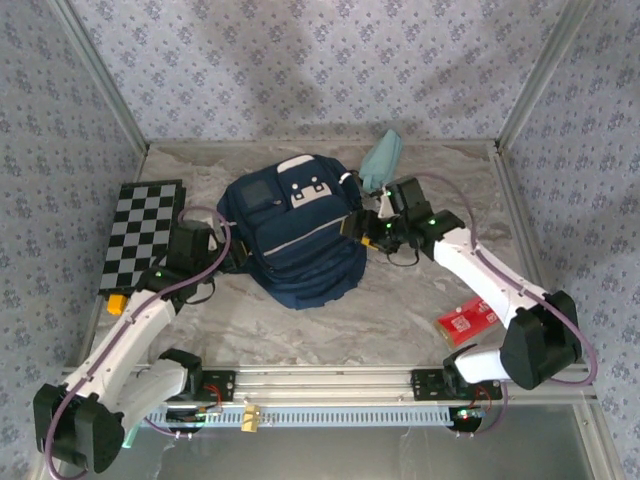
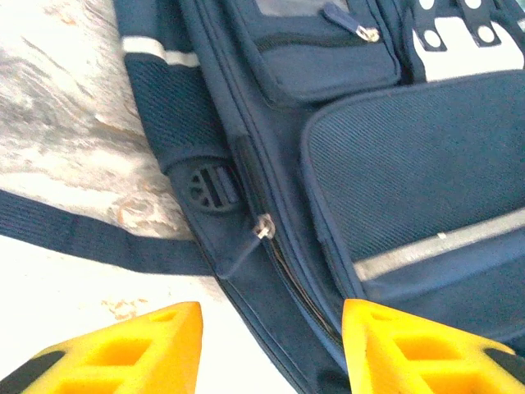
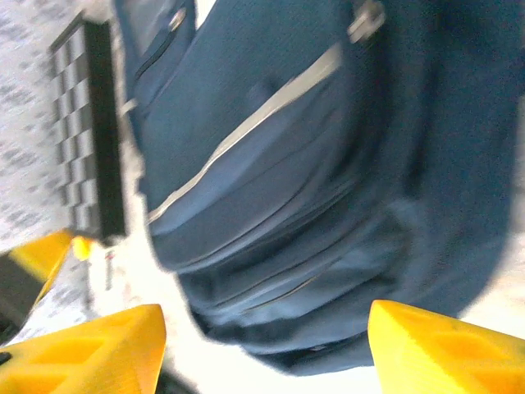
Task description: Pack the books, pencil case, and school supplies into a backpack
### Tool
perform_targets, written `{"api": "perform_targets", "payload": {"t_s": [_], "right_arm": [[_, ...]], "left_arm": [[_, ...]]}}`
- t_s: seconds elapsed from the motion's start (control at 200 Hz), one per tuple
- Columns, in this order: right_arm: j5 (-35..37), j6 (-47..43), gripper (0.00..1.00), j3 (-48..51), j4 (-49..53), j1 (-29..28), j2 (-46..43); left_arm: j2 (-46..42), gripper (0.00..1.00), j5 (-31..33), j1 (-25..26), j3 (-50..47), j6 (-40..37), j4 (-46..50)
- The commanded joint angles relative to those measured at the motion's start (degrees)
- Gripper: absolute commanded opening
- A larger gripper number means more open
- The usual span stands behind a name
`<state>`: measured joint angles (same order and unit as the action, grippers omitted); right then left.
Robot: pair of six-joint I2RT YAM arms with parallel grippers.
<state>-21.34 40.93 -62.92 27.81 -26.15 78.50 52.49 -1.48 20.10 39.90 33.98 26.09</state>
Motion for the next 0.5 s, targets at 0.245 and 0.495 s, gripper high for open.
{"api": "perform_targets", "payload": {"t_s": [0.245, 0.495], "right_arm": [[12.6, -15.8, 0.7, -14.6, 3.8, 9.4, 18.7], [16.3, -16.8, 0.7, -27.1, 5.7, 11.9, 31.7]], "left_arm": [[3.8, 0.54, 5.7, 13.5, 3.3, 6.0, -1.4], [10.7, 0.54, 11.0, 20.8, 7.7, 3.5, -3.3]]}}
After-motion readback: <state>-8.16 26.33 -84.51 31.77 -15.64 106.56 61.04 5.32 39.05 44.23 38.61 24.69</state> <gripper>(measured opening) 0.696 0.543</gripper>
